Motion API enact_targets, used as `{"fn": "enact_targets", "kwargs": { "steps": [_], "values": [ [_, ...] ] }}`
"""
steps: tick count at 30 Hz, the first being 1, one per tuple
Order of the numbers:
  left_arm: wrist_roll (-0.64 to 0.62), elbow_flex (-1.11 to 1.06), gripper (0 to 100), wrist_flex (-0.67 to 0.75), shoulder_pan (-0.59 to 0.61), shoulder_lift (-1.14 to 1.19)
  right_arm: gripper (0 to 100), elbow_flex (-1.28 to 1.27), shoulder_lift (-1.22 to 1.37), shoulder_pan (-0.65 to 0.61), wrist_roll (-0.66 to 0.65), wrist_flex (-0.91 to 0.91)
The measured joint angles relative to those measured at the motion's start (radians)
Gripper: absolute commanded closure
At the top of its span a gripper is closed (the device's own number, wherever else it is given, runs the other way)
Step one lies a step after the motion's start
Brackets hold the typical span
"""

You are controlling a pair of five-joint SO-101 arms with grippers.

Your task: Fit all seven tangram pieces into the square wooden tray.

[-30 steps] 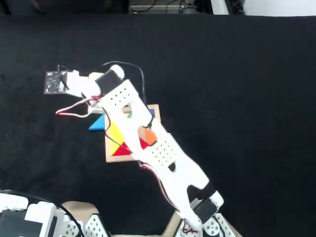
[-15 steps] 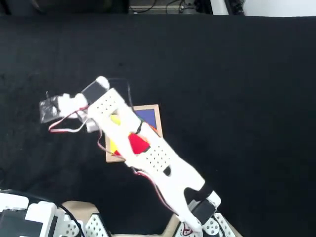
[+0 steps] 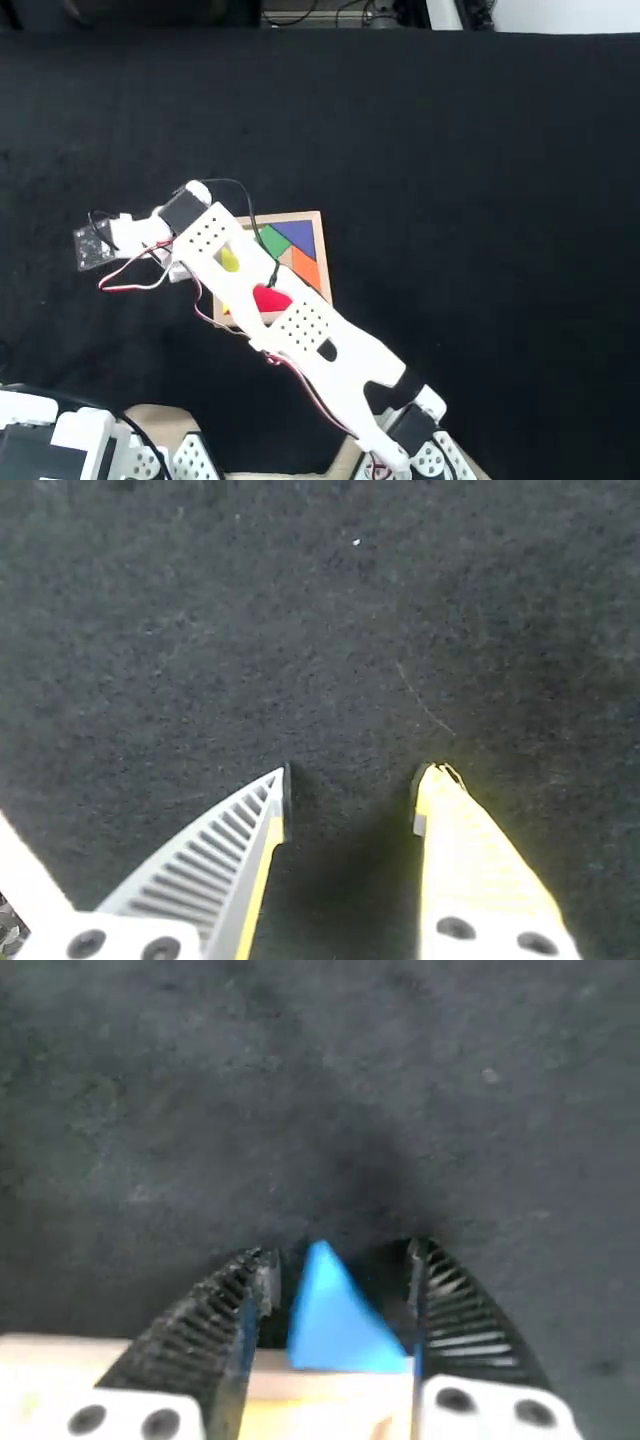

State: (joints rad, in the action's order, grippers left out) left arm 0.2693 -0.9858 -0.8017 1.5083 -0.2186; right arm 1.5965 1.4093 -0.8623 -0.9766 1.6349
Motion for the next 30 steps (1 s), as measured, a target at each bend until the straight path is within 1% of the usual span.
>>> {"fn": "enact_targets", "kwargs": {
  "steps": [4, 7, 13, 16, 24, 30],
  "values": [
    [0.0, 0.0, 79, 0.0, 0.0, 0.0, 79.4, 0.018, 0.028, 0.0, 0.012, -0.103],
    [0.0, 0.0, 79, 0.0, 0.0, 0.0, 79.4, 0.018, 0.029, 0.0, 0.012, -0.127],
    [0.0, 0.0, 79, 0.0, 0.0, 0.0, 79.4, 0.018, 0.029, 0.015, 0.012, -0.143],
    [0.0, 0.0, 79, 0.0, 0.0, 0.0, 79.4, 0.018, 0.029, 0.043, 0.014, -0.164],
    [0.0, 0.0, 79, 0.0, 0.0, 0.0, 79.4, 0.018, -0.077, 0.127, 0.133, -0.17],
    [0.0, 0.0, 79, 0.0, 0.0, 0.0, 79.4, 0.018, -0.109, 0.127, 0.141, -0.153]
  ]
}}
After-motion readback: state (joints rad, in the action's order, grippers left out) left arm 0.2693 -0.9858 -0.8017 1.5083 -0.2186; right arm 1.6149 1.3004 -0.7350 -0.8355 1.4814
